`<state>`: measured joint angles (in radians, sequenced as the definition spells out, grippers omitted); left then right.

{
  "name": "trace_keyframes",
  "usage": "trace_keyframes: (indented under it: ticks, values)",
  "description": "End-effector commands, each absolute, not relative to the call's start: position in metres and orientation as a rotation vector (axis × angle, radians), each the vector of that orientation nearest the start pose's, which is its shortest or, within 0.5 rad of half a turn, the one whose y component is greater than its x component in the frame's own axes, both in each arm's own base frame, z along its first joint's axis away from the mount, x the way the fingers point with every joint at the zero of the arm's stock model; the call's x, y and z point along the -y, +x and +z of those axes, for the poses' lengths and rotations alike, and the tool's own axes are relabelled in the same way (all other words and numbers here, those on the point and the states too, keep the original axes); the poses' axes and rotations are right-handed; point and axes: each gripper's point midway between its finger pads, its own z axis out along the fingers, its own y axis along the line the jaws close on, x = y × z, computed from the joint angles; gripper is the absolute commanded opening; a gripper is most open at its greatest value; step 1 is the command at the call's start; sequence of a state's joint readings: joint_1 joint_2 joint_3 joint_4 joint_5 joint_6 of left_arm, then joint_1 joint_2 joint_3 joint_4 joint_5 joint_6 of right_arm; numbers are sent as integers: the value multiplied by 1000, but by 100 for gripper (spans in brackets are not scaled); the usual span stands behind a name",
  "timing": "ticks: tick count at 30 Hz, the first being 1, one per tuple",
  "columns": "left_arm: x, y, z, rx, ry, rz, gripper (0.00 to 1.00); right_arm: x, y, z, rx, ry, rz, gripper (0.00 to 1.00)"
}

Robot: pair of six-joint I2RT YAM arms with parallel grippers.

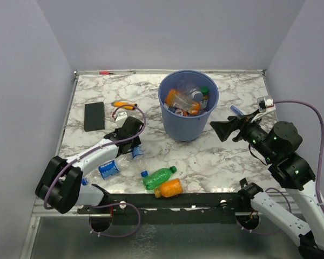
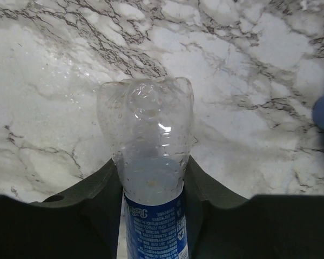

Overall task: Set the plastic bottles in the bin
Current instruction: Pick up the plastic bottle at the center of the board.

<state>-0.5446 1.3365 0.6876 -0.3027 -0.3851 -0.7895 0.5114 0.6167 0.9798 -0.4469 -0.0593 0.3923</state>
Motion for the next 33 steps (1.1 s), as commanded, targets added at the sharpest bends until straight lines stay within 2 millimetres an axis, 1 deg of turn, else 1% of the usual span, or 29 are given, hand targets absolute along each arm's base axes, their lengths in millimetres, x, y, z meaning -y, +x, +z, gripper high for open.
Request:
trace_keyframes:
  ticks: [1, 3, 6, 7, 9, 11, 12, 14, 15, 16, 18, 20, 23, 25, 27, 30, 33]
  values:
    - [119, 295, 120, -2208, -448, -172, 27, -163, 198, 369, -1677, -238, 822, 100]
    - [113, 299, 180, -2046, -465, -252, 25, -174, 191, 378, -1654, -314, 881, 100]
    - [112, 298, 276, -1799, -456, -416, 25, -200, 183, 389, -1620, -447, 1011, 100]
    - [114, 296, 307, -1725, -436, -472, 26, -208, 181, 393, -1609, -482, 1056, 100]
    - [123, 290, 362, -1594, -370, -598, 26, -223, 184, 400, -1590, -530, 1131, 100]
    - [138, 281, 410, -1472, -284, -736, 27, -236, 187, 409, -1561, -560, 1202, 99]
    - [146, 276, 429, -1418, -254, -806, 27, -243, 189, 414, -1544, -570, 1230, 100]
    - [161, 265, 463, -1313, -200, -950, 27, -257, 191, 423, -1518, -596, 1274, 100]
    - [168, 260, 476, -1270, -181, -1020, 27, -263, 192, 428, -1505, -606, 1277, 100]
    - [174, 255, 487, -1226, -162, -1085, 27, -272, 192, 431, -1497, -623, 1281, 100]
    - [186, 247, 504, -1157, -126, -1202, 27, -286, 193, 437, -1486, -645, 1289, 100]
    - [195, 241, 514, -1116, -96, -1289, 27, -296, 193, 443, -1470, -646, 1324, 100]
    - [204, 236, 523, -1076, -51, -1356, 27, -305, 196, 453, -1429, -628, 1346, 100]
    - [208, 234, 527, -1060, -33, -1385, 27, -310, 197, 462, -1383, -614, 1354, 100]
    - [209, 233, 528, -1045, -32, -1402, 27, -318, 201, 466, -1367, -605, 1360, 100]
    - [211, 233, 527, -1043, -25, -1411, 27, -336, 211, 465, -1400, -606, 1334, 100]
    - [216, 232, 524, -1051, -5, -1431, 27, -354, 217, 461, -1422, -617, 1345, 99]
